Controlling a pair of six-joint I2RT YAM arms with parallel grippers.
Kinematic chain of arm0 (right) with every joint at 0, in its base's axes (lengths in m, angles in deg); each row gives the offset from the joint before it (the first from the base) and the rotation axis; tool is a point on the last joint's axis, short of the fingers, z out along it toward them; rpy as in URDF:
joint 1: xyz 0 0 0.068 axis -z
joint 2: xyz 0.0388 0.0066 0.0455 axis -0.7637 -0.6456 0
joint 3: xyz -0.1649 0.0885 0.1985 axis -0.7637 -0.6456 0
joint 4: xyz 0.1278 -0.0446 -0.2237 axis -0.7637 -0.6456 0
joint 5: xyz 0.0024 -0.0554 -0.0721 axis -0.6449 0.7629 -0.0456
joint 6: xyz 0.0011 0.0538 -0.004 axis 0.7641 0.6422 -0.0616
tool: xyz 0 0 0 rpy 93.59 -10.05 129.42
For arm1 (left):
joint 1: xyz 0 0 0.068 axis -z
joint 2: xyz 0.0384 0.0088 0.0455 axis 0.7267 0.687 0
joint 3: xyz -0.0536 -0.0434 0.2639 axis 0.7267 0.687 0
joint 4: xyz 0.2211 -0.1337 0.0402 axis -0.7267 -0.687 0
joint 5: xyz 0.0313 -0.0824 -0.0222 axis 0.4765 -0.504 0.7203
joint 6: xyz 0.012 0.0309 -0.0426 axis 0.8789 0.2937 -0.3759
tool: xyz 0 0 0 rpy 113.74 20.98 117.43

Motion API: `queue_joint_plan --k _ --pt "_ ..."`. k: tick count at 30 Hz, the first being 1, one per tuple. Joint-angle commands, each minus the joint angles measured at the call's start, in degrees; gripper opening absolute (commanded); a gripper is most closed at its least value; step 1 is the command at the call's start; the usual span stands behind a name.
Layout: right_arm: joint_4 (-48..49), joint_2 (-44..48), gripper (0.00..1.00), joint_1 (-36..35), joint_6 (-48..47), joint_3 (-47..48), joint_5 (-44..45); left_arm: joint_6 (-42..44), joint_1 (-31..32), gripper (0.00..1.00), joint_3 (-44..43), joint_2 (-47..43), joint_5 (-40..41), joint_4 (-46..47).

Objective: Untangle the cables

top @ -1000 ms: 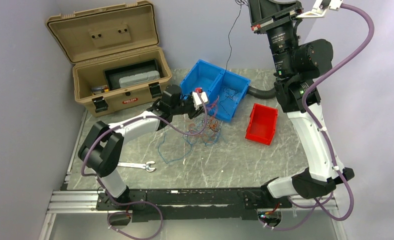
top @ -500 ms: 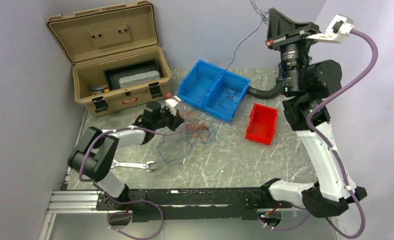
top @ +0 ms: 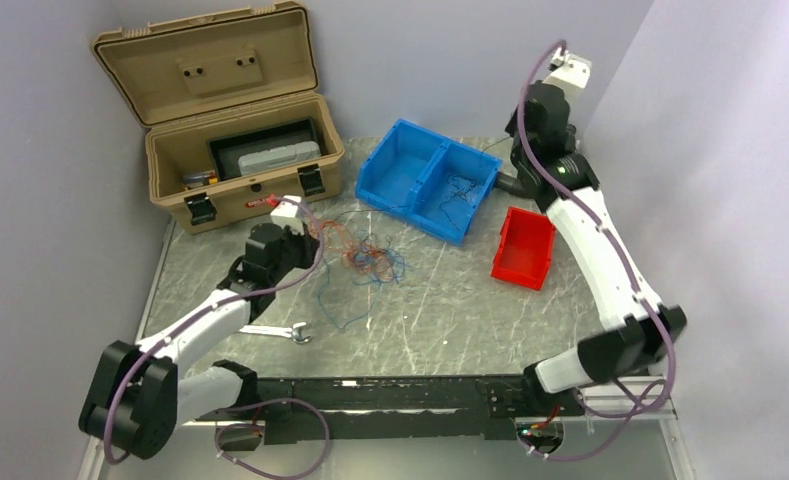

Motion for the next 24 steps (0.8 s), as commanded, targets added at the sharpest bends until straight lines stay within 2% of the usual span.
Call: queue_joint_plan --k 1,5,8,12,19,24 --pt "-9.2 -6.1 0.0 4.6 0.8 7.7 -9.6 -4.4 -3.1 0.0 4.8 -5.8 6.4 -4.6" --pt "-14.8 -14.9 0.0 4.6 -1.9 15.7 -20.2 -2.5 -3.1 0.0 7.6 -8.3 1.6 0.7" --pt "-17.5 -19.6 0.0 4.5 -1.1 18.1 -22.8 -0.6 -3.1 0.0 8.0 -8.2 -3.9 4.2" --pt "-16.0 -21.7 0.0 4.8 1.4 14.7 -25.3 0.3 -3.1 0.0 8.5 -8.2 -8.7 8.3" --pt "-13.7 -22.3 0.0 5.1 6.9 7.4 -33.6 0.3 -3.1 0.0 11.0 -9.9 -11.3 13.9" --pt "-12.2 -24.4 0.0 6.2 10.2 2.6 -35.1 0.1 -3.0 0.0 11.1 -10.5 -13.7 15.1"
